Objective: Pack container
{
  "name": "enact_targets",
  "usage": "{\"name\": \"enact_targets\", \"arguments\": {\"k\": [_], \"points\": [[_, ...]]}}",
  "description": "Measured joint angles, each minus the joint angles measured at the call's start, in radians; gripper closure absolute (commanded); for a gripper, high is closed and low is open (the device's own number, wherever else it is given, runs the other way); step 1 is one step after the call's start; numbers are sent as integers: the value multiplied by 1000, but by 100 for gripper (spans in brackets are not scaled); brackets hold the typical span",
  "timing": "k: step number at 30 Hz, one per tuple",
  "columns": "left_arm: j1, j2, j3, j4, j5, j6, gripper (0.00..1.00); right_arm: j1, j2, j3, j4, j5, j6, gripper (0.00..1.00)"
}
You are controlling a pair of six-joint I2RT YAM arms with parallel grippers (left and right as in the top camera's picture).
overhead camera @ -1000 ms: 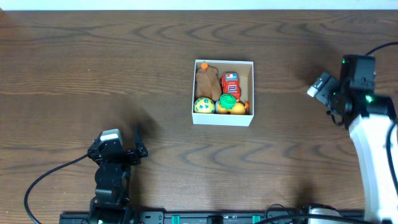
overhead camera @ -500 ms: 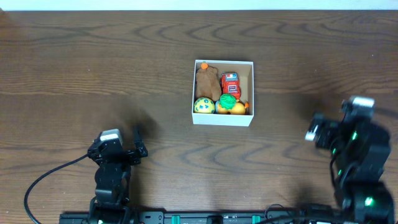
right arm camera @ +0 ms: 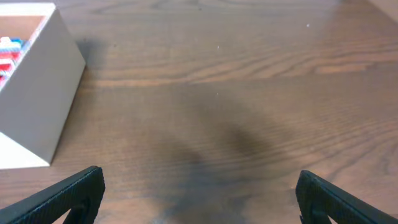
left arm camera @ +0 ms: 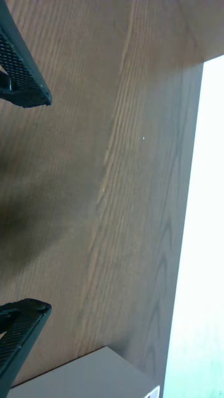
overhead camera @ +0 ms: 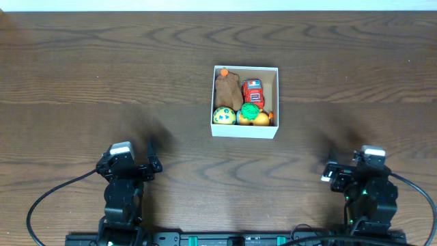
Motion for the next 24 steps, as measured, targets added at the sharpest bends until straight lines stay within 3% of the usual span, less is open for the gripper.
{"name": "enact_targets", "arguments": {"k": [8, 24], "points": [[0, 0, 0, 0, 0, 0, 2, 0, -102, -121, 59, -3, 0, 1], [0, 0, 0, 0, 0, 0, 2, 0, -150, -121, 73, 1, -3, 1]]}}
